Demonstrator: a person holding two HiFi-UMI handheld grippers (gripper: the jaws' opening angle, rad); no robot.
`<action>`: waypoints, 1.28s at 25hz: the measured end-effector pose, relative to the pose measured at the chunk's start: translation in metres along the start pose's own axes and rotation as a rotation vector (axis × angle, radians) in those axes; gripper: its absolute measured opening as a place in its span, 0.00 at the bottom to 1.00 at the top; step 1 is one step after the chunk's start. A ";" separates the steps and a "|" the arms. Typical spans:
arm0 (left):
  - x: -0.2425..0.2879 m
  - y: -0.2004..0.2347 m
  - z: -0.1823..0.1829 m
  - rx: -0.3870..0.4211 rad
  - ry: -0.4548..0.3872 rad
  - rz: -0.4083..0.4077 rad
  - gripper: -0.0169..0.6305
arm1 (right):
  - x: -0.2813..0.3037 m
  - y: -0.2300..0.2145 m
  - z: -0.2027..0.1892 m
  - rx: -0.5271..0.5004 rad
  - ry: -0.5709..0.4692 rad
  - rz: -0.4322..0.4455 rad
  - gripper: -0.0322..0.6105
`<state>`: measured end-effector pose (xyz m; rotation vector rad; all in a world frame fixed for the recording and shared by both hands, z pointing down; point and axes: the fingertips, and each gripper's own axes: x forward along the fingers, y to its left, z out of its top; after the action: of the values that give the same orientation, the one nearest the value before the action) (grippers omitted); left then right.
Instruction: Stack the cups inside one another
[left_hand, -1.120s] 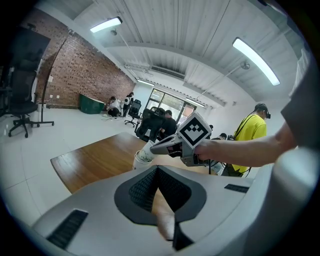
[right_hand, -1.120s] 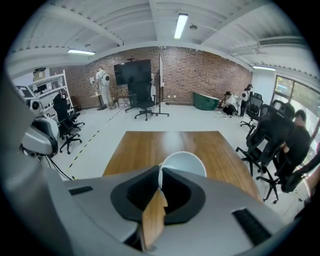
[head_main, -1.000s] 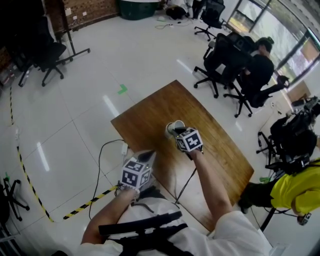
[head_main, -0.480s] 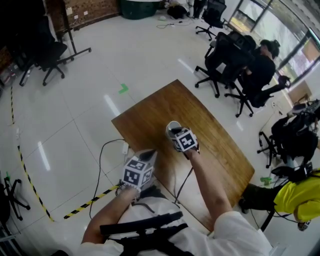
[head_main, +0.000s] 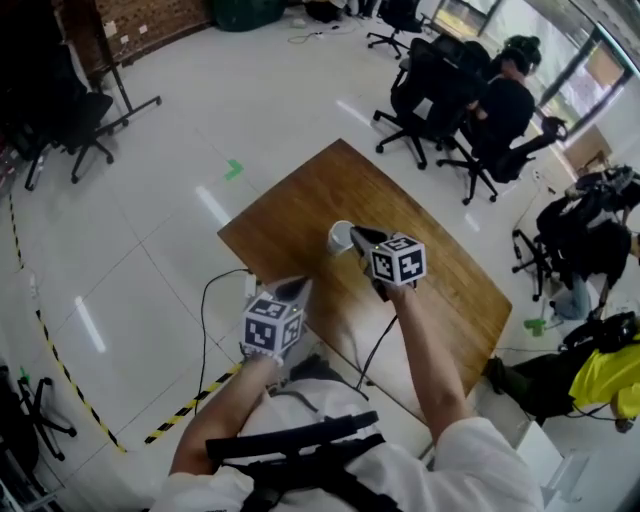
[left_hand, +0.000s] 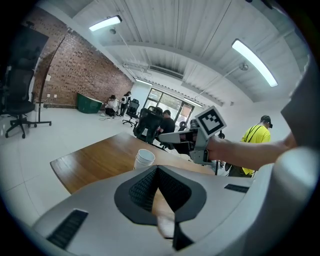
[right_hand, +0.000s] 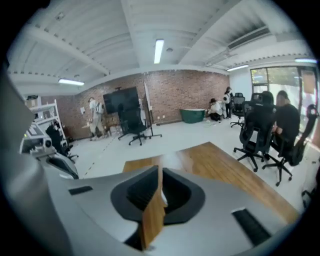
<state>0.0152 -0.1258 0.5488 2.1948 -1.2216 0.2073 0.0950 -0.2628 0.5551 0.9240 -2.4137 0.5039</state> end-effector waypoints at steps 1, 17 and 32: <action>-0.002 0.000 0.003 0.006 -0.002 -0.009 0.01 | -0.014 0.000 0.008 0.046 -0.057 -0.007 0.05; -0.041 -0.009 0.005 0.080 0.039 -0.158 0.01 | -0.142 0.084 -0.058 0.472 -0.342 -0.211 0.05; -0.028 -0.053 0.024 0.078 -0.015 -0.131 0.01 | -0.193 0.077 -0.063 0.353 -0.323 -0.273 0.05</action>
<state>0.0388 -0.0988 0.4947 2.3376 -1.0897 0.1884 0.1859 -0.0788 0.4831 1.5672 -2.4607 0.7383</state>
